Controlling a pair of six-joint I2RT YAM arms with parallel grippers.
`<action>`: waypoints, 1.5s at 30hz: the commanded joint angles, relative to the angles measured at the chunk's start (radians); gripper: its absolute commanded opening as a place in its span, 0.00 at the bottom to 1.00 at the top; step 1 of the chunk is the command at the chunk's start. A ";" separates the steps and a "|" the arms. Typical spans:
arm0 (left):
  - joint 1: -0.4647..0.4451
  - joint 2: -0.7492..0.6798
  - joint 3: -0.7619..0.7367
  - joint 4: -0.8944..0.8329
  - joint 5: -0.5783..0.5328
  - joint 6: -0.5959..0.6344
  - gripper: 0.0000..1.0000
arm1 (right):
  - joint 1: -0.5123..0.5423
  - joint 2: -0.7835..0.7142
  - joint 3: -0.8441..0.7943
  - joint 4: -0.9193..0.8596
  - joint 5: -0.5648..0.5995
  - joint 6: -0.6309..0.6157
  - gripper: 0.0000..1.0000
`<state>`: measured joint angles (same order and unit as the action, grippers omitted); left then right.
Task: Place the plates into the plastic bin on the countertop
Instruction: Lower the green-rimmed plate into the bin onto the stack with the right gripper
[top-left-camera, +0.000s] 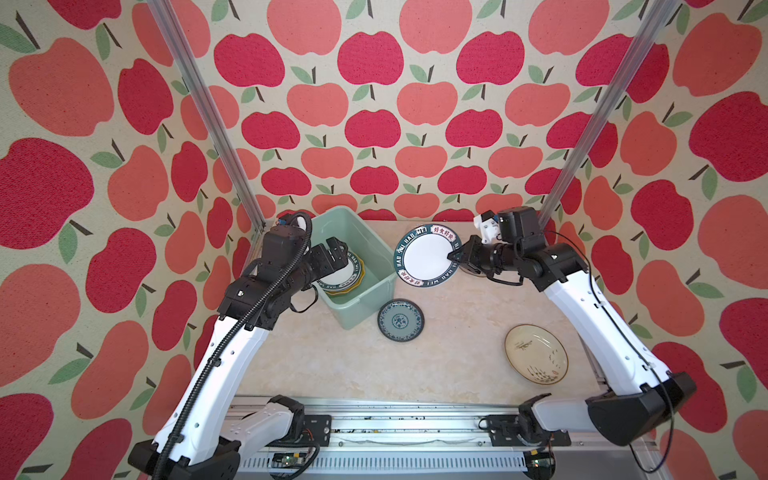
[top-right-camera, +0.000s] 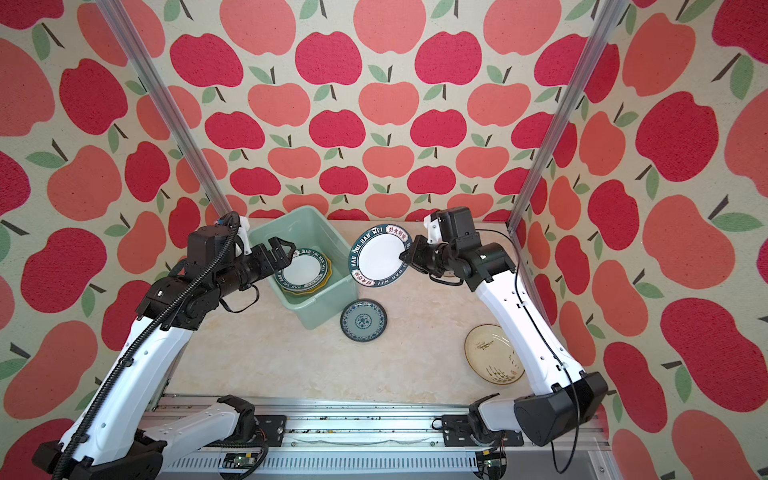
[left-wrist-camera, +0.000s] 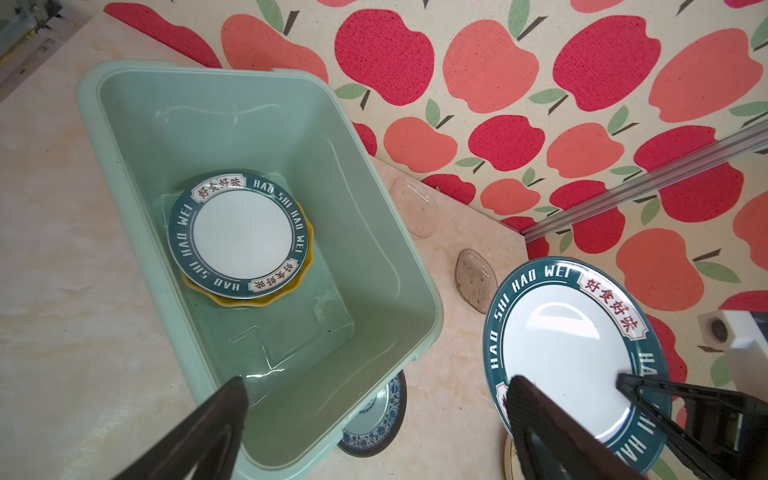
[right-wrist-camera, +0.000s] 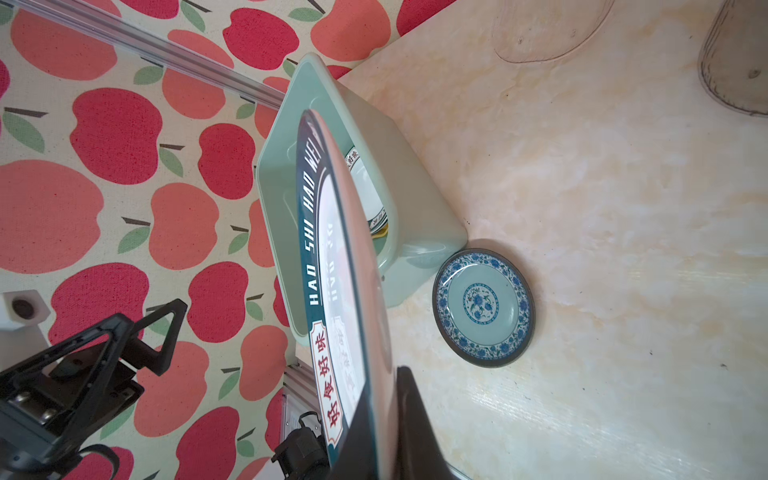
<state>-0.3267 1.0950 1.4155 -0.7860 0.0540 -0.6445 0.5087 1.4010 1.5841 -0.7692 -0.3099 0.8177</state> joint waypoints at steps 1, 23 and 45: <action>0.062 -0.022 -0.027 -0.024 0.070 0.003 0.99 | 0.048 0.063 0.097 0.077 0.078 0.068 0.01; 0.158 -0.129 -0.101 -0.085 0.147 -0.006 0.99 | 0.288 0.788 0.788 0.015 0.166 -0.031 0.01; 0.160 -0.098 -0.069 -0.131 0.198 -0.050 0.99 | 0.329 1.156 1.066 0.007 0.217 -0.107 0.05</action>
<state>-0.1738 0.9962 1.3212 -0.8925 0.2348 -0.6716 0.8360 2.5252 2.6144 -0.7807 -0.0940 0.7334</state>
